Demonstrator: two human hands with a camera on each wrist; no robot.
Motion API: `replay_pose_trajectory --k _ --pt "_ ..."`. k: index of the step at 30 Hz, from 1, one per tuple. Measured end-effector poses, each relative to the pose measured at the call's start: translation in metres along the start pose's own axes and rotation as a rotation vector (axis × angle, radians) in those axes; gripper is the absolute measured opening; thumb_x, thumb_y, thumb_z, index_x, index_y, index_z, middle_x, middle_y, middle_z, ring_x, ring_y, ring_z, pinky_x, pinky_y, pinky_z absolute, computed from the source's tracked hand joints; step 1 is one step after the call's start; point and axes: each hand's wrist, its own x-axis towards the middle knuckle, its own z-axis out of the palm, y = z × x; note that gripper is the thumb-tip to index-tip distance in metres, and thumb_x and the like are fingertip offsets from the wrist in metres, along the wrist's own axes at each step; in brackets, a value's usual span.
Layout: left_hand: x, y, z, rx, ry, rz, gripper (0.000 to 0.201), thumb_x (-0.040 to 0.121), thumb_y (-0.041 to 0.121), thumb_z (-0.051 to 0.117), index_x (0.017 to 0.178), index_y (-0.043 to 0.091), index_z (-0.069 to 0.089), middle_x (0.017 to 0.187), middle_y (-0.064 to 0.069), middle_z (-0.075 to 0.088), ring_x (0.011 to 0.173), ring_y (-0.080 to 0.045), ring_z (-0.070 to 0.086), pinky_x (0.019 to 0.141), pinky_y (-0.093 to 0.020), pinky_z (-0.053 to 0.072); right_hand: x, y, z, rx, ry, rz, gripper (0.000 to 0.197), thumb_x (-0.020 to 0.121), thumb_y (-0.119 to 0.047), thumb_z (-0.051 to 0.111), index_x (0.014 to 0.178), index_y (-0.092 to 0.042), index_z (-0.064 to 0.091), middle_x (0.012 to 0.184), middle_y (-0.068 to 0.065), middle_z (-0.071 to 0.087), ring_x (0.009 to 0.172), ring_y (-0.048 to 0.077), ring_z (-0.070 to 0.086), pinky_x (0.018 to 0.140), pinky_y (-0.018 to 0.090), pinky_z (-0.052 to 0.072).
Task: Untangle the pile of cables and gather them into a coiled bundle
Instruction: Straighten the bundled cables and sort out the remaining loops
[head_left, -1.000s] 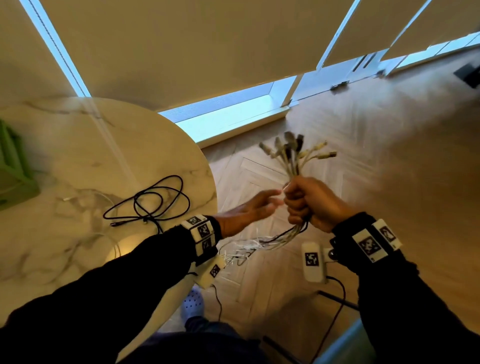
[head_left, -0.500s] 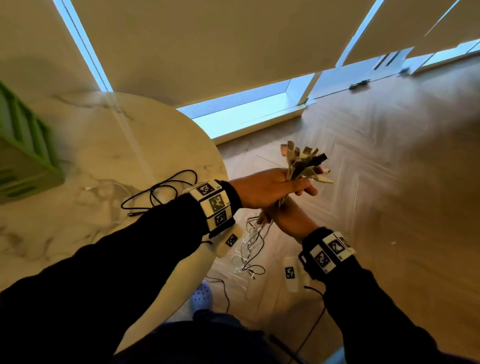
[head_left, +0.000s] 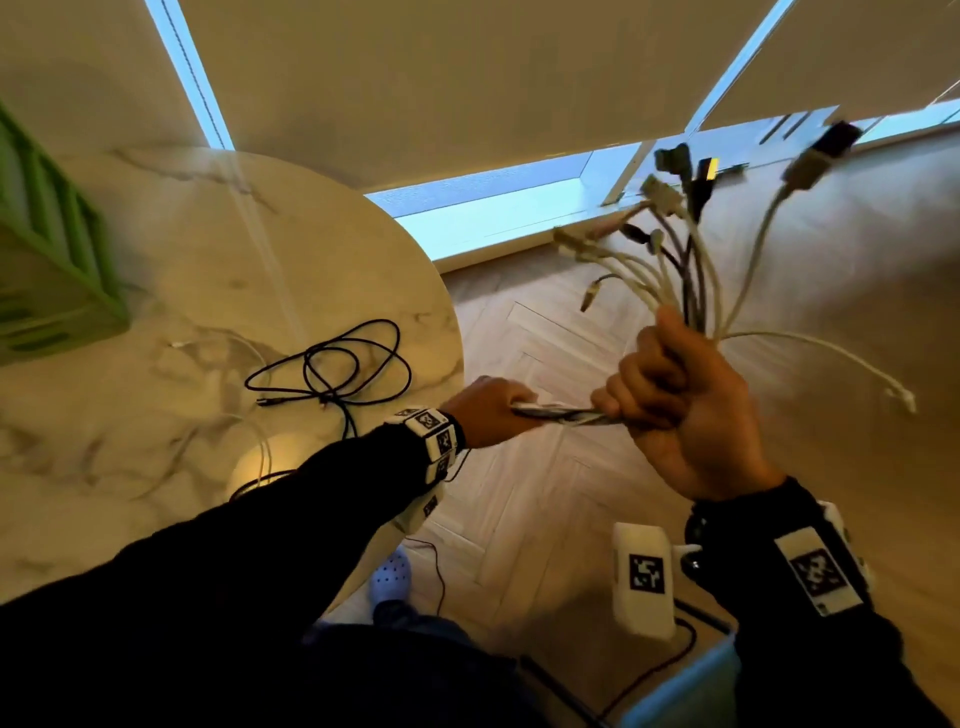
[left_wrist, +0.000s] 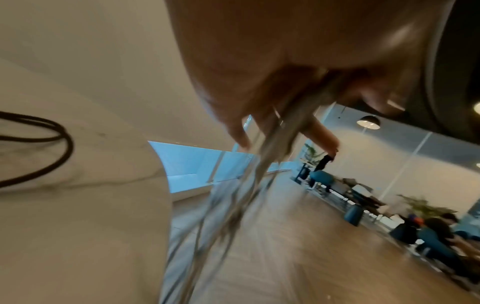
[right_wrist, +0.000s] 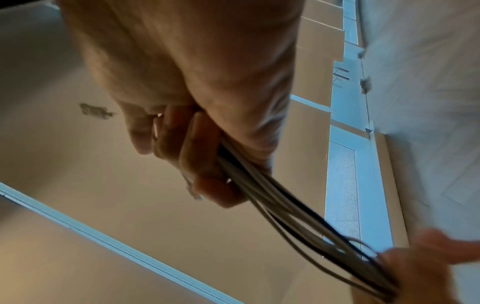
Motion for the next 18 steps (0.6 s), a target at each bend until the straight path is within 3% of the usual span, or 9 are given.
replay_pose_trajectory --k 1,2,3,6,8,10,11,15,18 --pt "0.001 -0.007 0.004 -0.003 0.208 0.016 0.051 0.087 0.058 0.056 0.093 0.009 0.067 0.084 -0.011 0.073 0.075 -0.032 0.067 0.065 -0.04 0.052 0.001 -0.003 0.0 0.025 0.04 -0.043 0.048 0.101 -0.039 0.045 0.058 -0.021 0.032 0.047 -0.004 0.019 0.046 0.016 0.016 0.059 0.03 0.038" --pt "-0.002 -0.007 0.008 -0.05 0.31 -0.023 0.041 0.092 0.049 0.058 0.092 0.008 0.06 0.08 -0.012 0.071 0.067 -0.031 0.065 0.058 -0.038 0.047 0.003 -0.005 0.0 0.045 0.086 -0.084 0.049 0.103 -0.038 0.043 0.058 -0.021 0.031 0.048 -0.004 0.017 0.046 0.016 0.016 0.058 0.029 0.039" --pt "-0.005 -0.007 0.015 -0.095 0.28 -0.086 0.032 0.095 0.042 0.061 0.094 0.012 0.052 0.075 -0.01 0.07 0.058 -0.026 0.062 0.052 -0.034 0.041 0.006 -0.007 0.0 0.056 0.133 -0.113 0.049 0.103 -0.038 0.043 0.059 -0.021 0.03 0.049 -0.003 0.015 0.047 0.016 0.016 0.058 0.028 0.039" --pt "-0.024 0.011 0.026 -0.207 -0.32 -0.175 0.033 0.098 0.046 0.059 0.113 0.019 0.049 0.083 -0.005 0.074 0.05 -0.008 0.057 0.051 -0.022 0.043 0.021 -0.006 -0.005 0.032 0.276 -0.081 0.049 0.101 -0.039 0.051 0.061 -0.023 0.029 0.051 -0.004 0.014 0.047 0.015 0.013 0.054 0.027 0.038" --pt "-0.029 0.006 0.027 -0.174 -0.537 -0.121 0.059 0.087 0.055 0.07 0.127 0.018 0.048 0.115 -0.007 0.072 0.079 -0.013 0.065 0.073 -0.028 0.05 0.029 -0.006 -0.013 -0.027 0.318 0.024 0.049 0.099 -0.036 0.055 0.058 -0.024 0.032 0.049 -0.006 0.016 0.044 0.013 0.014 0.051 0.027 0.035" --pt "-0.035 0.003 0.014 -0.184 -0.499 -0.065 0.086 0.077 0.062 0.075 0.143 0.024 0.036 0.147 0.002 0.052 0.125 -0.012 0.055 0.104 -0.037 0.045 0.032 -0.006 -0.024 -0.116 0.276 0.153 0.049 0.098 -0.034 0.057 0.054 -0.026 0.036 0.046 -0.007 0.017 0.041 0.012 0.015 0.05 0.028 0.031" --pt "-0.036 0.003 0.007 -0.276 -0.445 -0.056 0.088 0.079 0.064 0.071 0.148 0.027 0.03 0.153 0.004 0.045 0.136 -0.011 0.045 0.114 -0.04 0.039 0.032 -0.006 -0.027 -0.168 0.242 0.21 0.05 0.097 -0.034 0.058 0.053 -0.026 0.036 0.046 -0.007 0.017 0.039 0.012 0.015 0.05 0.029 0.028" --pt "-0.035 0.04 -0.028 -0.672 -0.244 0.1 0.087 0.085 0.08 0.042 0.148 0.019 0.041 0.15 -0.001 0.051 0.14 -0.012 0.045 0.119 -0.032 0.032 0.031 0.011 -0.023 -0.456 0.143 0.343 0.046 0.098 -0.029 0.059 0.054 -0.022 0.05 0.05 -0.006 0.02 0.041 0.012 0.017 0.049 0.029 0.024" --pt "-0.027 0.063 -0.041 -0.818 -0.139 0.128 0.067 0.09 0.068 0.053 0.128 0.013 0.061 0.135 -0.011 0.062 0.13 -0.022 0.056 0.117 -0.042 0.038 0.031 0.024 -0.009 -0.664 0.073 0.371 0.039 0.101 -0.036 0.055 0.068 -0.017 0.05 0.055 -0.003 0.027 0.047 0.013 0.023 0.047 0.028 0.029"
